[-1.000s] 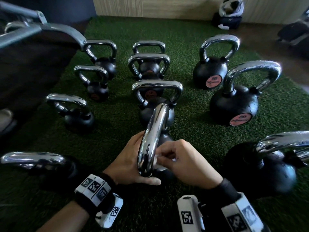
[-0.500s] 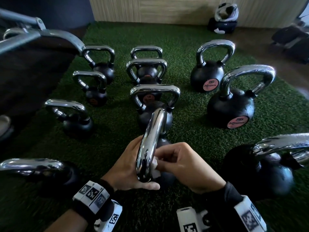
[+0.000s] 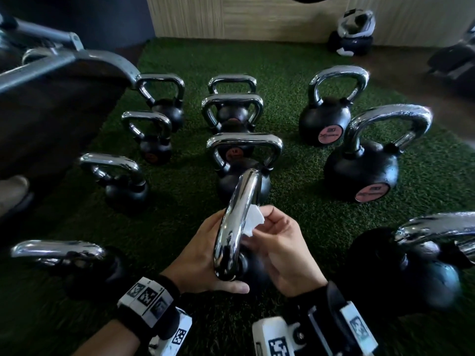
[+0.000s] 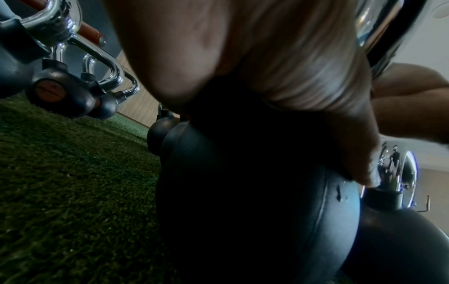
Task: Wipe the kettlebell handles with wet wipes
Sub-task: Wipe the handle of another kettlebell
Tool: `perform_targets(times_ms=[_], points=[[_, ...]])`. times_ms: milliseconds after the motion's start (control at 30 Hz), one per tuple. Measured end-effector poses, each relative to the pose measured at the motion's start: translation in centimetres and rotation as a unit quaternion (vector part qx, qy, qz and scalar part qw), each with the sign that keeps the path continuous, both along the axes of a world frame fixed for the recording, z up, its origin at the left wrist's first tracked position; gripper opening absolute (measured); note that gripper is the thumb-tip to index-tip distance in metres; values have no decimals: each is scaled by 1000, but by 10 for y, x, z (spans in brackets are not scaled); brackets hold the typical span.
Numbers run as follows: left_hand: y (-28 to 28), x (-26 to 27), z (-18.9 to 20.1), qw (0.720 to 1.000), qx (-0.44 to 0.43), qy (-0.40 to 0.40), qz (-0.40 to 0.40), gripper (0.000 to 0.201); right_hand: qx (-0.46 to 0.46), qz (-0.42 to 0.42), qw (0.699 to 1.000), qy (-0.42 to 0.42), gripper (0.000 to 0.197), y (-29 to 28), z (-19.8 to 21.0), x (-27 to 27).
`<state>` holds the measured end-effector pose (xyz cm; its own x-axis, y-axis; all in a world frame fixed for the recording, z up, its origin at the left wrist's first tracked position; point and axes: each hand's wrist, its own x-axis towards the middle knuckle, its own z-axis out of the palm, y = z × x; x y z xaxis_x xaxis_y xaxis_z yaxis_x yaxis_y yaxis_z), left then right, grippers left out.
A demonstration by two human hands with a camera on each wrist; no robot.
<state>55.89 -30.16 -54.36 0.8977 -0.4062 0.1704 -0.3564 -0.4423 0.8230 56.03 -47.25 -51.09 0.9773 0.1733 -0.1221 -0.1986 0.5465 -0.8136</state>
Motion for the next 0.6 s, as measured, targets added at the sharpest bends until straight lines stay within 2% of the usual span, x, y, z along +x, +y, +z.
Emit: perform_targets(times_ms=[133, 200, 367, 433, 567, 600], points=[[3, 1, -5, 1000, -15, 4, 10, 123, -102, -119, 987, -30, 28, 7, 4, 28], [3, 2, -4, 1000, -20, 7, 10, 125, -167, -142, 974, -63, 27, 6, 5, 27], [4, 3, -6, 1000, -8, -12, -4, 122, -252, -172, 945, -119, 31, 3, 5, 20], [6, 3, -7, 1000, -17, -18, -14, 117, -290, -213, 927, -109, 34, 5, 6, 32], [1, 5, 1, 994, -15, -102, -32, 118, -323, -263, 908, -40, 31, 12, 2, 50], [1, 6, -1, 992, -24, -115, -35, 113, -340, -269, 901, -23, 29, 14, 0, 50]])
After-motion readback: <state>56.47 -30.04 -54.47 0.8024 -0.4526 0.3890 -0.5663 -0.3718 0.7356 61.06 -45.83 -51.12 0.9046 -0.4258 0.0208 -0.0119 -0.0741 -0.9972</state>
